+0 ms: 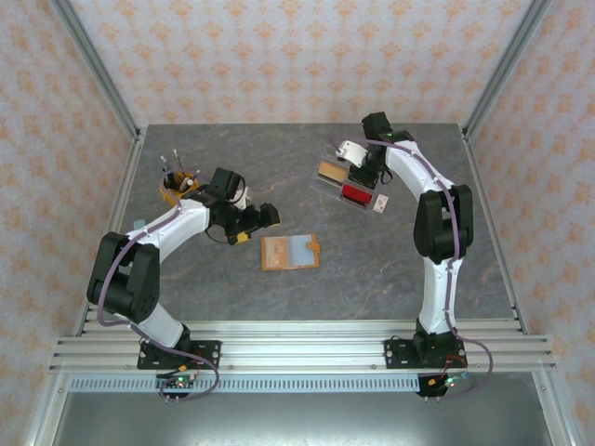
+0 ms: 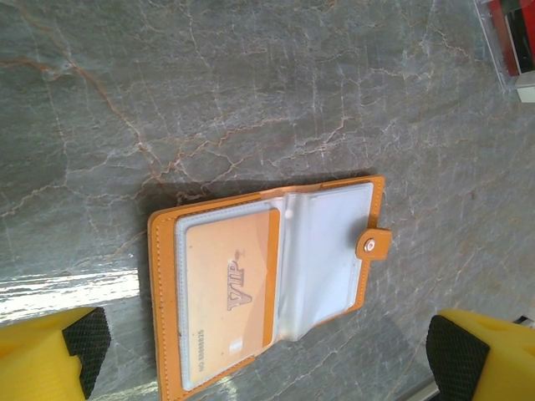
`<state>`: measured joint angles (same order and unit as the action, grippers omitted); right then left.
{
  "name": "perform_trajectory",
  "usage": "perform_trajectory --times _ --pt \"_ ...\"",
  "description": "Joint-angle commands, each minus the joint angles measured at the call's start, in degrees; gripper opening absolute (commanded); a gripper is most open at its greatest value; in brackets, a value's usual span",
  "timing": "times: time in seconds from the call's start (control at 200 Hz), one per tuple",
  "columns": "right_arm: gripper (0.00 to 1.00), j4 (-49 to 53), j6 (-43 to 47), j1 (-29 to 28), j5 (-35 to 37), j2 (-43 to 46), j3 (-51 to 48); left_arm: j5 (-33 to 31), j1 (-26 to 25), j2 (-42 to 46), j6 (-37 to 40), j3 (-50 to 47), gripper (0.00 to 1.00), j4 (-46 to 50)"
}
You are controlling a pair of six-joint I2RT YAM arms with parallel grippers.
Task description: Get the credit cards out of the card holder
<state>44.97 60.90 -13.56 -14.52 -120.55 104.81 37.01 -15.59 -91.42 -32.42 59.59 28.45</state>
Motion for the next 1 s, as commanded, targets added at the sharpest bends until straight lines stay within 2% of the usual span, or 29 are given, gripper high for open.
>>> perform_trajectory --times 0.0,0.3,0.505,0.631,0.751,0.996 --pt "0.24 -0.4 0.0 0.1 0.7 -0.1 2.2 1.0 0.6 -0.7 1.5 0.9 1.00 -1.0" --pt "0.26 -0.9 -1.8 0.6 1.8 3.0 2.5 0.6 0.5 -0.2 1.4 1.0 1.00 -0.7" --pt "0.30 1.7 -9.5 0.6 1.8 7.7 2.9 -1.0 0.6 1.5 0.6 0.1 1.00 -0.5" --pt "0.35 1.4 -18.9 0.6 -0.2 12.9 -1.0 -2.4 0.6 3.5 0.2 -1.3 1.00 -0.3" --pt "0.39 -1.7 -30.0 -0.2 -2.2 19.3 -8.8 -2.8 0.6 5.2 -0.6 -3.0 1.00 -0.5" --pt "0.39 -6.2 -55.2 -7.8 -0.5 31.7 -25.5 -3.8 0.6 8.9 -2.7 -8.2 1.00 -2.0"
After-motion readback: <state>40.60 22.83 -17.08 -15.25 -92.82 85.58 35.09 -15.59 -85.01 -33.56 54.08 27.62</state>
